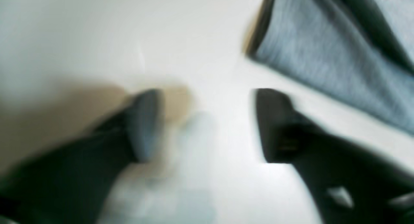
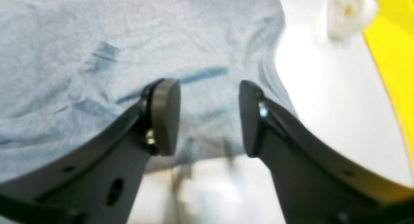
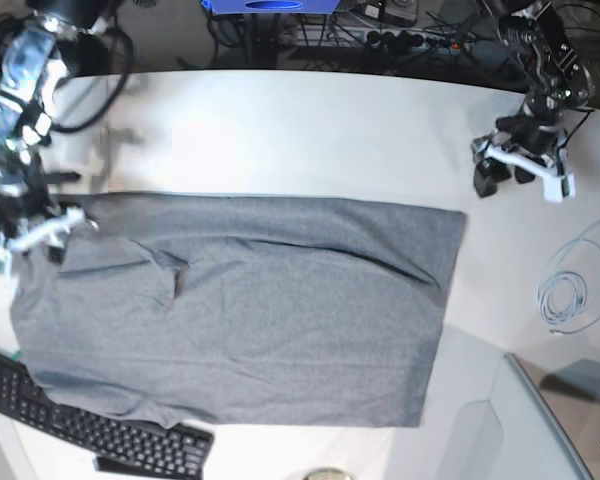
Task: Layout the t-shirt on the table in an organized manner, then fold the t-shirt properly
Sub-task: 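Grasp the folded edge with both grippers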
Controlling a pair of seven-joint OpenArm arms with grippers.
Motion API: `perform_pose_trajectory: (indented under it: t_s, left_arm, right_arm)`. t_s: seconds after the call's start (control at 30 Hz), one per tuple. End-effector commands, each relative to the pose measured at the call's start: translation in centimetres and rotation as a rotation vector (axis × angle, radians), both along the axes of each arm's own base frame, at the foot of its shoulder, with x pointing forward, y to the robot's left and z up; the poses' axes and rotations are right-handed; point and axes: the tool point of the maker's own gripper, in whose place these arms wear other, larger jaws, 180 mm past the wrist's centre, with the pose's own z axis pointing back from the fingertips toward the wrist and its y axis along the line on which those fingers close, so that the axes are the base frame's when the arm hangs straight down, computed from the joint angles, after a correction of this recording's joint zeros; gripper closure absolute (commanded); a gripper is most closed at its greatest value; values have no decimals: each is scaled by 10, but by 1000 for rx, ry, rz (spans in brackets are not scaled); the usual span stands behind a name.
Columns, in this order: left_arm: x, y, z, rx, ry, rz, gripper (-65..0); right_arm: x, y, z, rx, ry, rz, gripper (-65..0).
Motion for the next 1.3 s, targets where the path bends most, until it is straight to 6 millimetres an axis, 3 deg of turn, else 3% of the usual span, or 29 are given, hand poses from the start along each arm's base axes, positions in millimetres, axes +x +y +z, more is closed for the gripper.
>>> perform_pose_trajectory:
  t_s: [0.0,0.03,0.1,0.4,0.53,0.73,0.97,1.27]
  left_arm:
    - [13,4,10,-1,-47,11,-587]
    - [19,1,7,-22,-53,16,-630]
    - [30,-6,1,-63,-58,27,-650]
    - [66,-37,-17,-204,-64,41,-594]
    - [77,-50,-24,-258,-57,42,-550]
    - [85,-52,-26,-274,-83,64,-374]
    - [78,-53,-34,-280,-76,78,0]
    - [70,-50,-37,-270,-64,79,0]
  right_arm:
    - [-6,2,3,40,-26,15,-330]
    - [-14,-1,2,67,-33,21,-344]
    - [-28,-6,-3,117,-34,29,-357]
    - [-70,-51,-52,196,75,-140,-356]
    - [-86,-62,-74,251,108,-207,-356]
    - [-81,-61,-80,406,6,-198,-356]
    - [-48,-77,-89,469,-9,-210,-356]
    - [-24,-94,-106,623,-48,-329,-356]
